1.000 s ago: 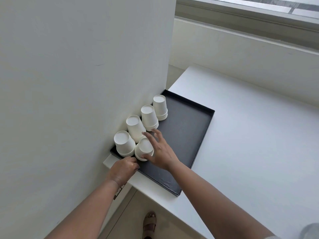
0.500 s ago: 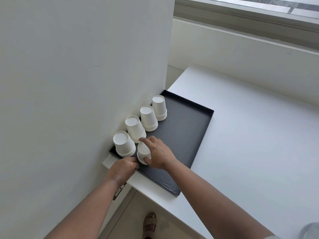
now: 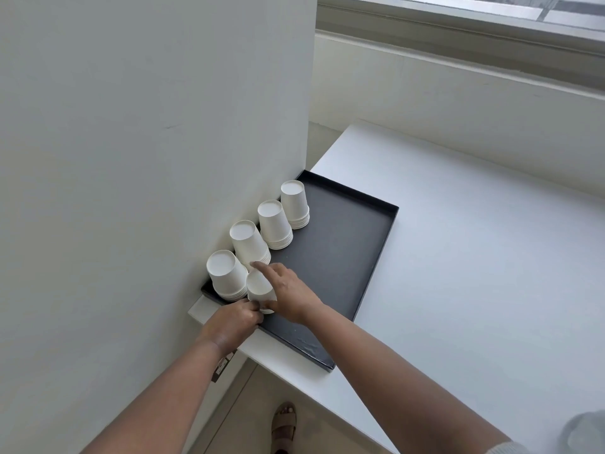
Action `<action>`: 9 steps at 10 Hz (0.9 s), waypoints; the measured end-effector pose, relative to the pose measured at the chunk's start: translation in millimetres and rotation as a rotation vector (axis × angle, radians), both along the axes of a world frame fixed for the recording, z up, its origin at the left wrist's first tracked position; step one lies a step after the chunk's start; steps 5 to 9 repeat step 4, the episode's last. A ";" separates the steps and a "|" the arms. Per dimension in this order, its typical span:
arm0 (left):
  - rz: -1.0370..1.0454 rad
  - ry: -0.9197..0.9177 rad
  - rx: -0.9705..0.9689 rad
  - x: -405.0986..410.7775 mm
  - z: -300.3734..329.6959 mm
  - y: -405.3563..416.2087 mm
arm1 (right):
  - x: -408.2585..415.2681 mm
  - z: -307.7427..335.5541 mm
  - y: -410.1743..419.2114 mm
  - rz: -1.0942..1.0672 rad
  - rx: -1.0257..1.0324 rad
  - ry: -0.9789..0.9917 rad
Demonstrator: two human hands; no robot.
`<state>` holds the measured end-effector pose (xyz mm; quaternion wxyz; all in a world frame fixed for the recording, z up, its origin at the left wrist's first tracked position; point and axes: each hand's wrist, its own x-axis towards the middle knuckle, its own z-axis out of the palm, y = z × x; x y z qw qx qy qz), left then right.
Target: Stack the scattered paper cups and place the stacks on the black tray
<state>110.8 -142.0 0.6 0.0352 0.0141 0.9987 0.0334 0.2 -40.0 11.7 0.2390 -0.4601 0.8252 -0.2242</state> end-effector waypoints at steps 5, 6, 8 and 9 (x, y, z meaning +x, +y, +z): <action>-0.371 0.030 -0.088 -11.2 -1.5 27.2 | -12.9 -0.5 44.5 -0.246 -0.021 -0.098; -0.371 0.030 -0.088 -11.2 -1.5 27.2 | -12.9 -0.5 44.5 -0.246 -0.021 -0.098; -0.371 0.030 -0.088 -11.2 -1.5 27.2 | -12.9 -0.5 44.5 -0.246 -0.021 -0.098; -0.371 0.030 -0.088 -11.2 -1.5 27.2 | -12.9 -0.5 44.5 -0.246 -0.021 -0.098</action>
